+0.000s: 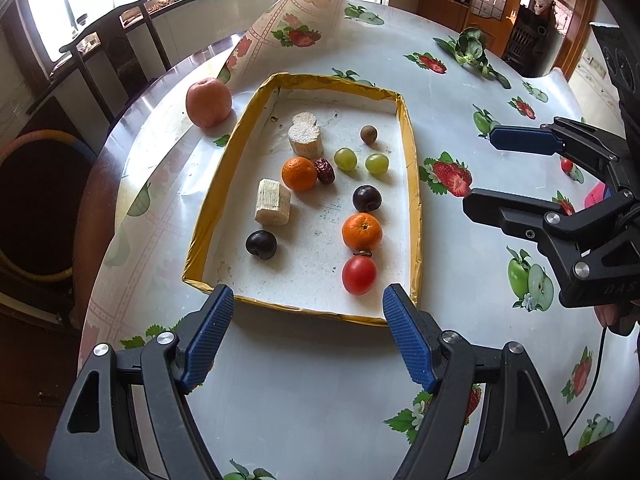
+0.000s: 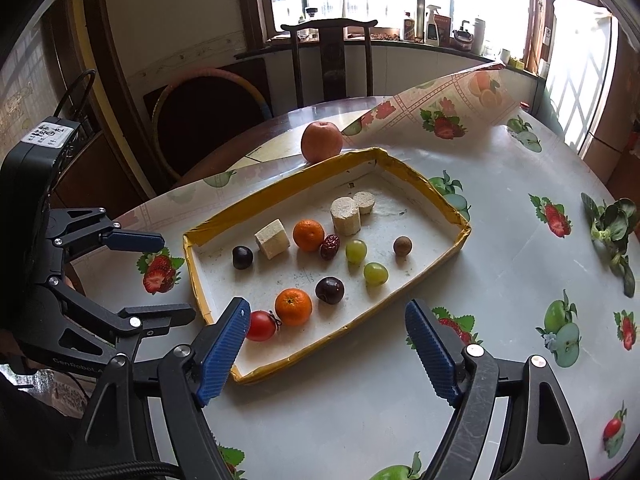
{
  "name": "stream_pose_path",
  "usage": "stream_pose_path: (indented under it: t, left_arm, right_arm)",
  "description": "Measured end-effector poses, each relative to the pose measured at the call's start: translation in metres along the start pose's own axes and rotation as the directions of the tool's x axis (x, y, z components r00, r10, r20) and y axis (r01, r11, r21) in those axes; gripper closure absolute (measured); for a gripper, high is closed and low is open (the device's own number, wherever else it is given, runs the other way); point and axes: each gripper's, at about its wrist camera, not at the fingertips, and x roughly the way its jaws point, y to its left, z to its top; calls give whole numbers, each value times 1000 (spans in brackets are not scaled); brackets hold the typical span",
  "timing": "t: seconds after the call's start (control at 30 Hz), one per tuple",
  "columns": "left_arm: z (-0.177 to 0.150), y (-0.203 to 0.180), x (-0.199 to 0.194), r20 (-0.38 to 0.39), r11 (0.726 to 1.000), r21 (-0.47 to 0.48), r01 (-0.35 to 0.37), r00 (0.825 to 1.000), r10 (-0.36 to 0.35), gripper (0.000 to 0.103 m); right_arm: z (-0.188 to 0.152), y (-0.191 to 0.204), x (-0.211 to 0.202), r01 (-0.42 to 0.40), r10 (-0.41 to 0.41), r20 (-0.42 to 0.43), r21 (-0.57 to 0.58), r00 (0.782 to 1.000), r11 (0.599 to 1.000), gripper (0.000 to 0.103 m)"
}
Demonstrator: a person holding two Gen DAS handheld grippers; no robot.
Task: Organize fruits
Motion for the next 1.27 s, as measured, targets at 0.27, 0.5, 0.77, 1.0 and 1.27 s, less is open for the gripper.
stream_pose_path:
  t: [0.27, 0.5, 0.77, 1.0, 1.27]
  left_arm:
    - [-2, -1, -1, -3, 1000, -6, 7, 1000, -7, 26]
    - [-3, -1, -1, 4, 1000, 1, -11, 1000, 11, 26]
    - [-2, -3, -2, 14, 1000, 14, -10, 1000, 10, 26]
    - [-1, -4, -1, 12, 1000, 18, -3, 1000, 3, 26]
    - [-1, -4, 1, 0, 1000, 18, 4, 1000, -4, 26]
  right_arm:
    - [-4, 2, -1, -2, 2, 0, 3, 1000, 1000, 21]
    - [-5, 2, -1, -3, 3, -1, 7, 1000, 1000, 21]
    - [-5, 2, 0, -7, 7, -2, 10, 1000, 1000, 21]
    - [-5, 2, 0, -7, 7, -2, 9, 1000, 1000, 21]
    - [-6, 0, 2, -8, 8, -2, 23, 1000, 1000, 21]
